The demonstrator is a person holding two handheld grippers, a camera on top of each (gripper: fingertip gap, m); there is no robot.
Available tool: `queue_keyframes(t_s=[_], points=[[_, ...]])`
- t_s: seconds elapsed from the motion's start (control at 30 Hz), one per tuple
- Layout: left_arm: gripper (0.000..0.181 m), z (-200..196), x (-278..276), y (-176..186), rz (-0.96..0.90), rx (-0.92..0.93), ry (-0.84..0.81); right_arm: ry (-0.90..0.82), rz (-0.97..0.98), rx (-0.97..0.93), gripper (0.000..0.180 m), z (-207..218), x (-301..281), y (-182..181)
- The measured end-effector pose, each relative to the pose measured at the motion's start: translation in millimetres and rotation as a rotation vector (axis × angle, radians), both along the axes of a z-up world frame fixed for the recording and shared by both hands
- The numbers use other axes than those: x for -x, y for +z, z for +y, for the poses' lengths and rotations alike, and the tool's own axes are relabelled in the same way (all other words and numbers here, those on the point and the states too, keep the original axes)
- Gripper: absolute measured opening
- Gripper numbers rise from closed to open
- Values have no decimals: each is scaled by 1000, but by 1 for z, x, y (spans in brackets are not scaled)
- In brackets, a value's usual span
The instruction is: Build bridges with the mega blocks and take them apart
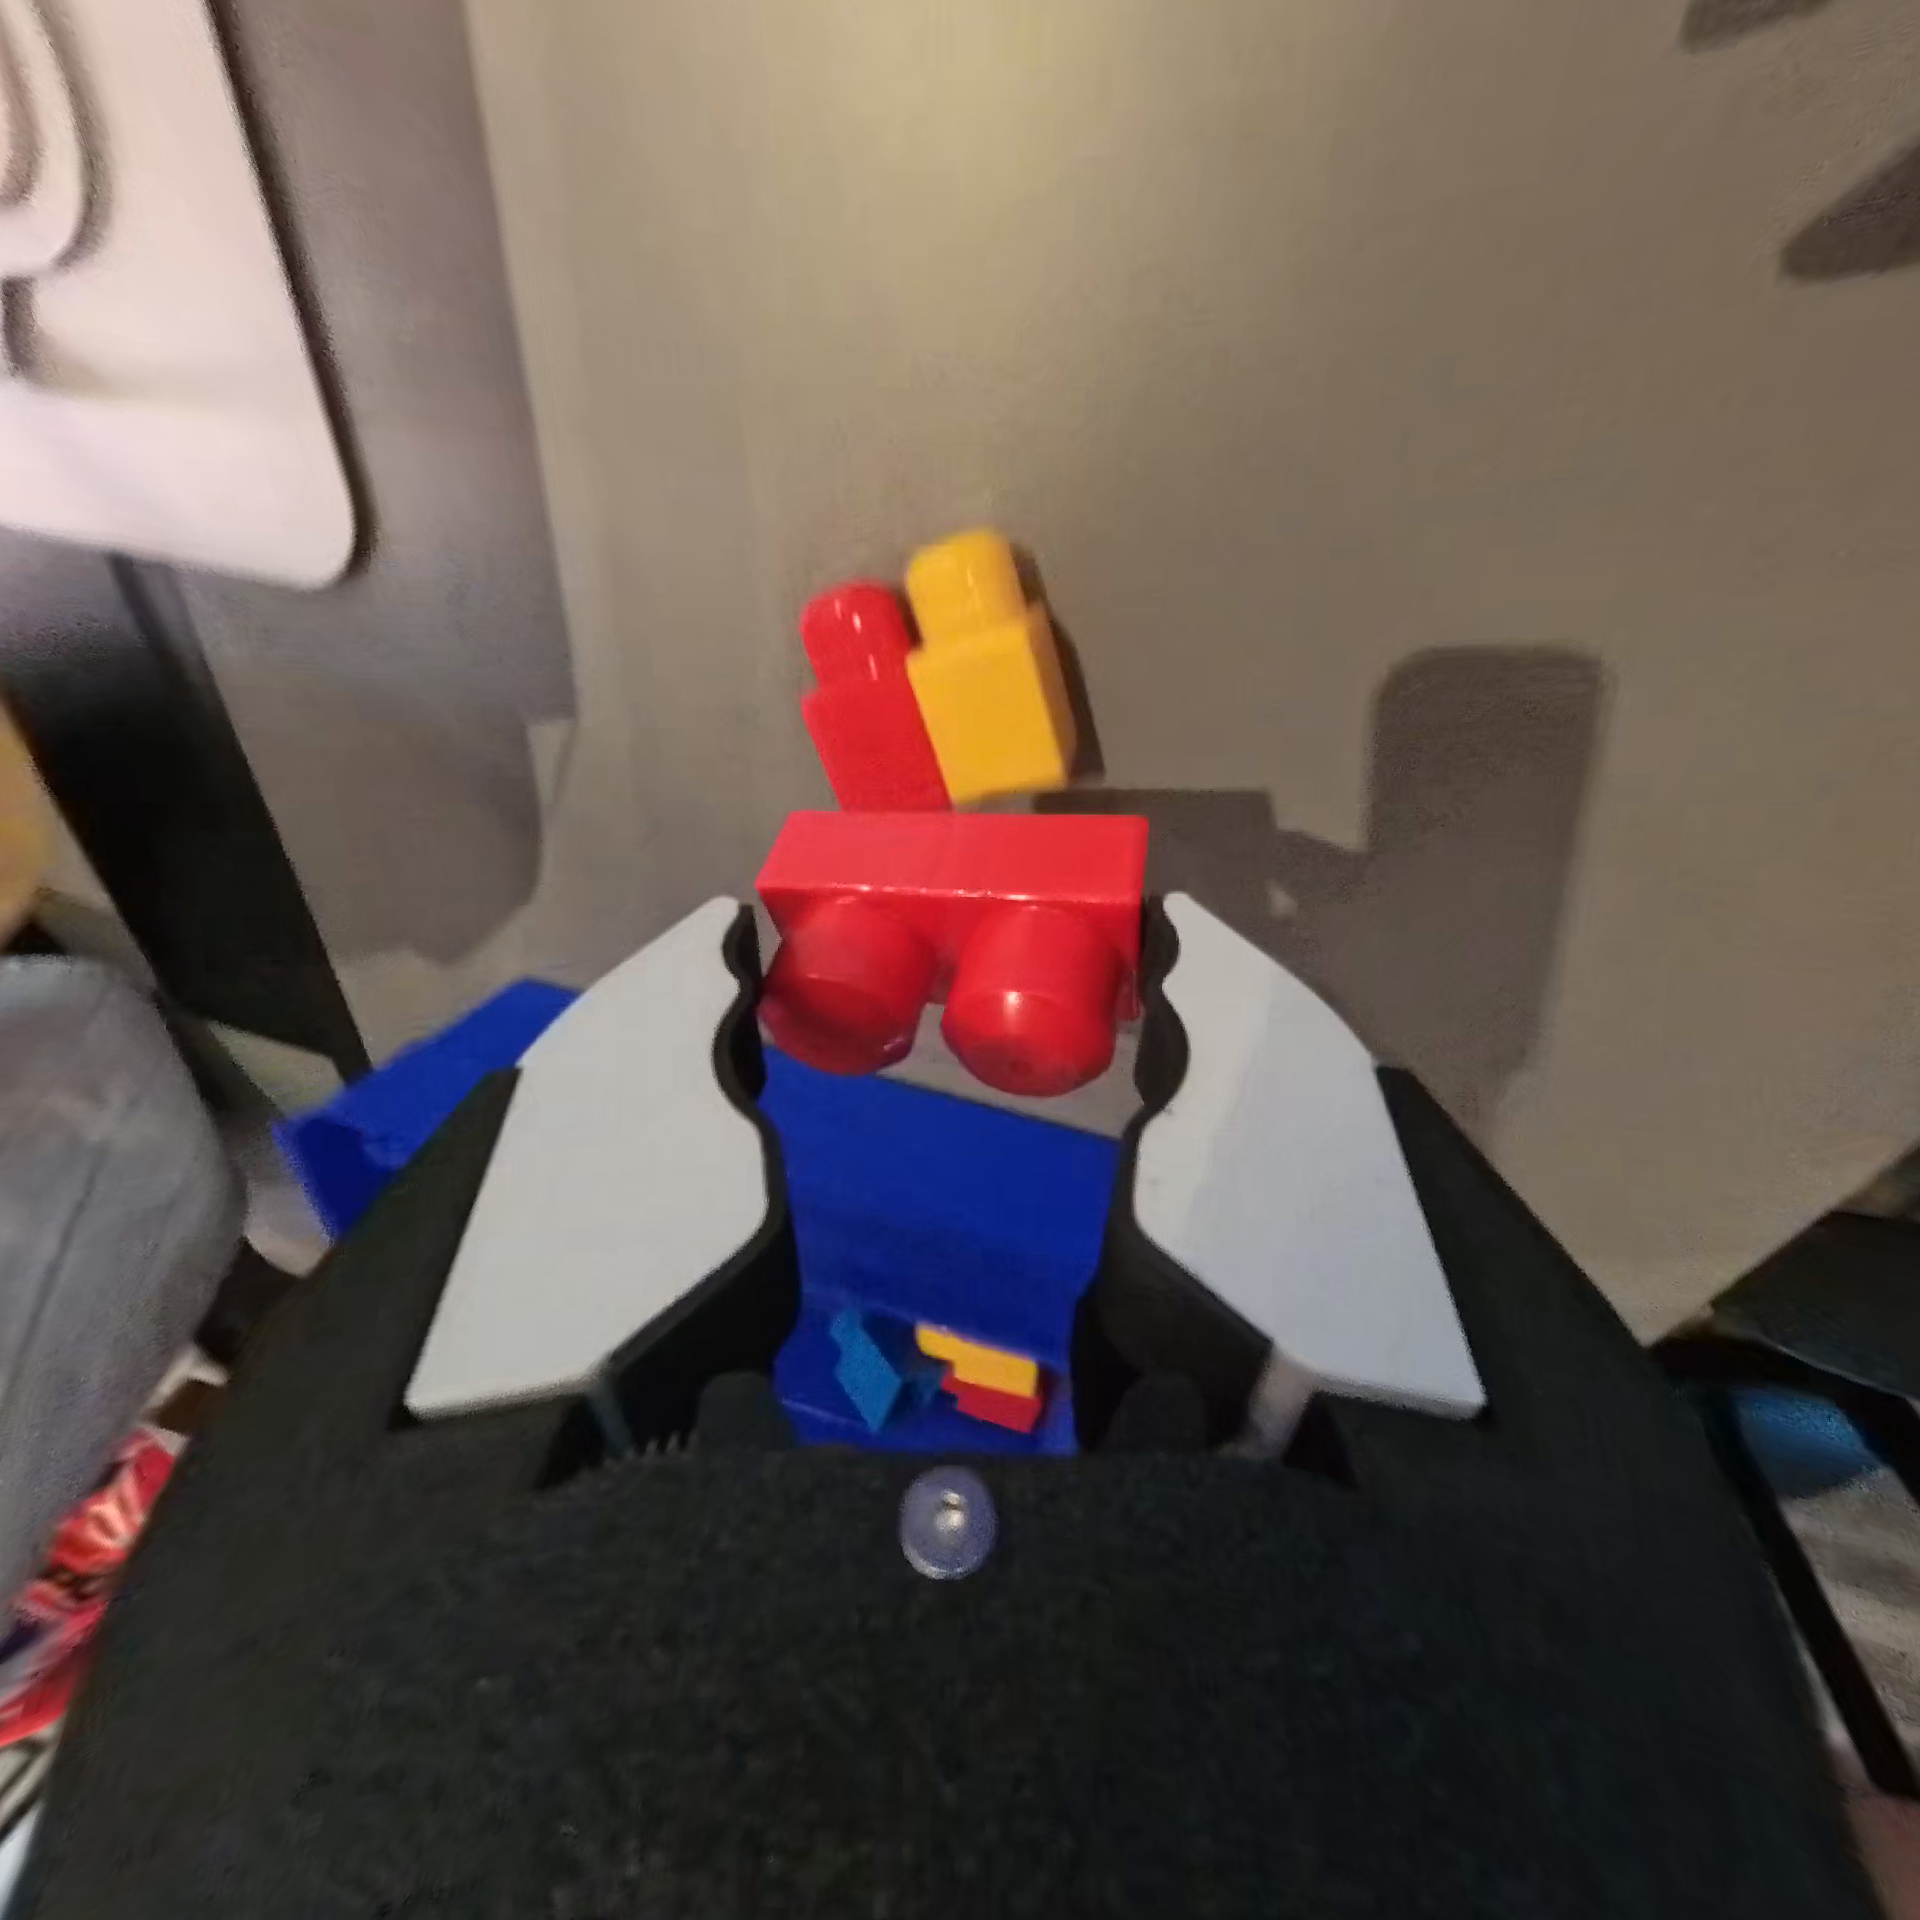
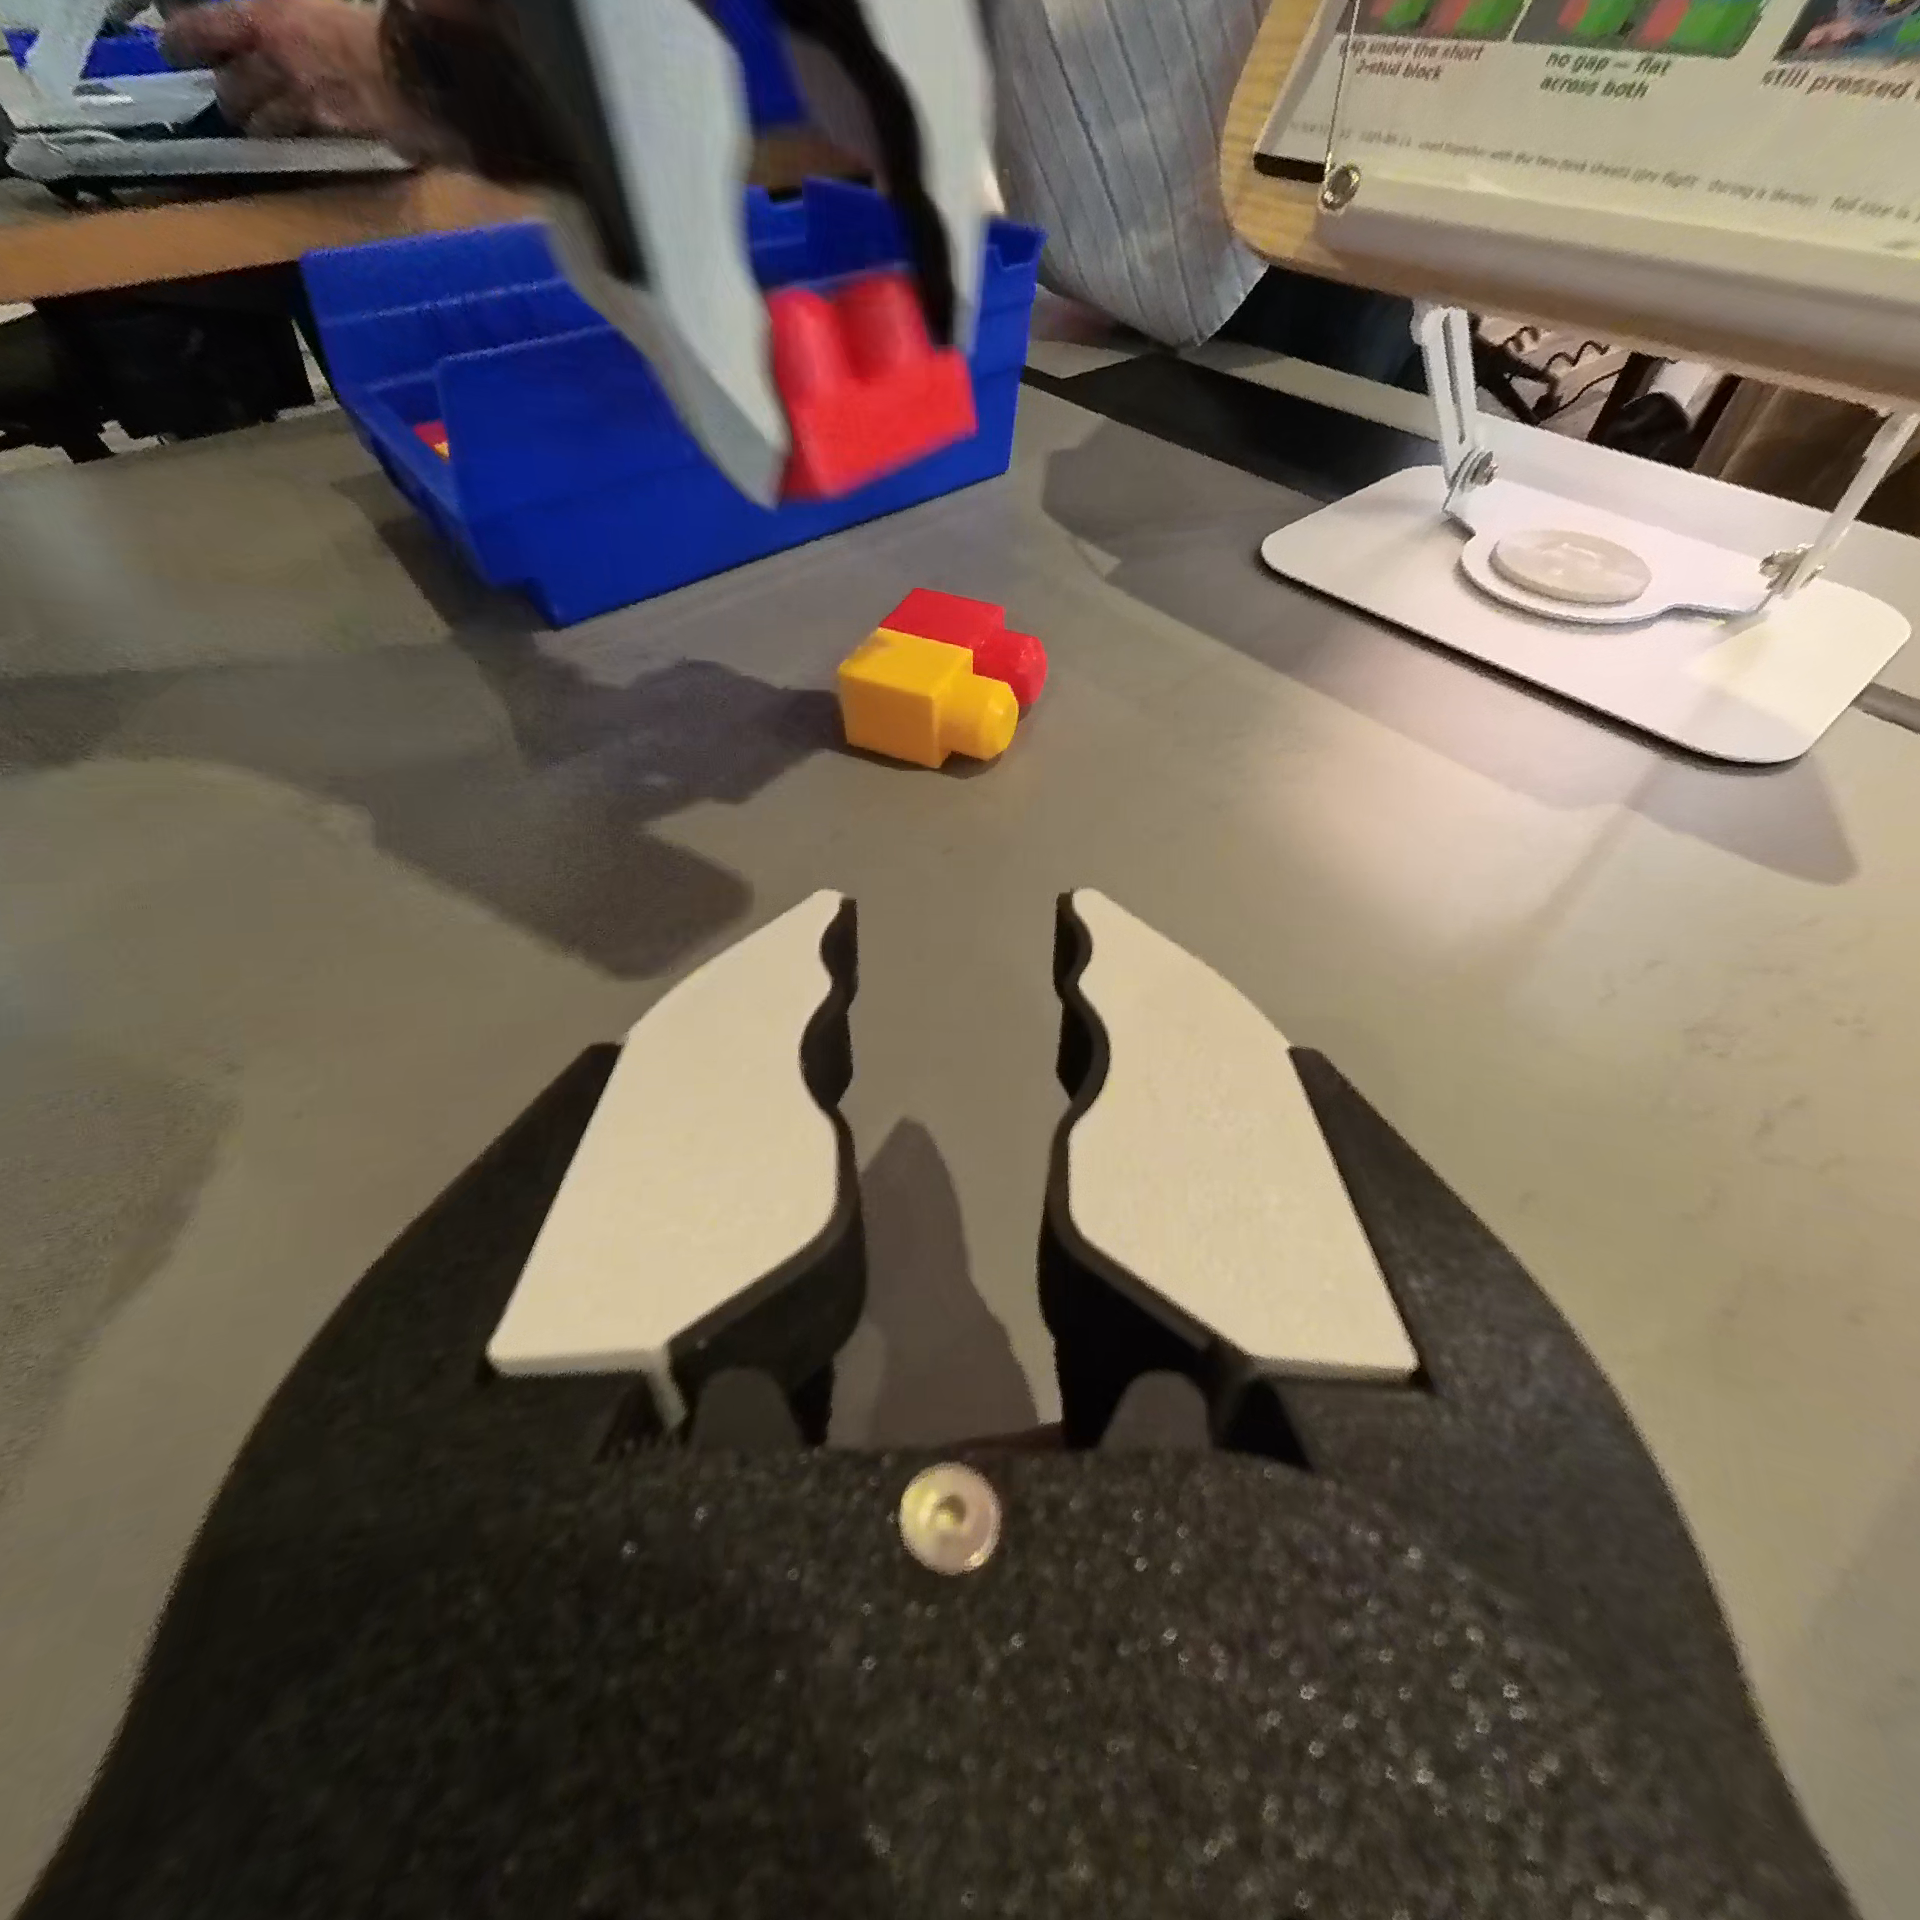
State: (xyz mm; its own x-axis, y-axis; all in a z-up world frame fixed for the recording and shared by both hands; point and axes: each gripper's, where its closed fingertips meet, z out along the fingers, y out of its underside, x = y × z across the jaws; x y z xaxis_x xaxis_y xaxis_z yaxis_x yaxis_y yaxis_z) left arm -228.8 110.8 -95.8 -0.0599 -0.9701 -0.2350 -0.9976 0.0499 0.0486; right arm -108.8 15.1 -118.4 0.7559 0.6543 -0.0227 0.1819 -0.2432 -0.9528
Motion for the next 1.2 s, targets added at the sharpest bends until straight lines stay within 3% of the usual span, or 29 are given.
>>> queue_keyframes(t_s=[0.03, 0.2, 0.4, 0.67, 0.77, 0.93, 1.2], points=[[70, 7, -16, -11, 36, 10, -7, -2, 3, -1, 36, 0, -1, 1], [70, 34, -72, -58, 176, 55, 35, -4, 13, -4, 36, -1, -2, 2], [70, 55, -89, -87, 238, 46, 88, 4, 3, -10, 36, -4, 1, 2], [70, 56, -95, -93, 174, 48, 98, 8, 10, -3, 35, -4, 1, 2], [84, 49, -94, -84, 109, 62, 110, 7, 7, 0, 35, -4, 1, 1], [85, 30, -77, -43, -143, 0, 126, 8, 11, 3, 35, -4, 0, 1], [84, -46, -24, 13, -808, -199, 216, 7, 1, 6, 35, -4, 1, -1]])
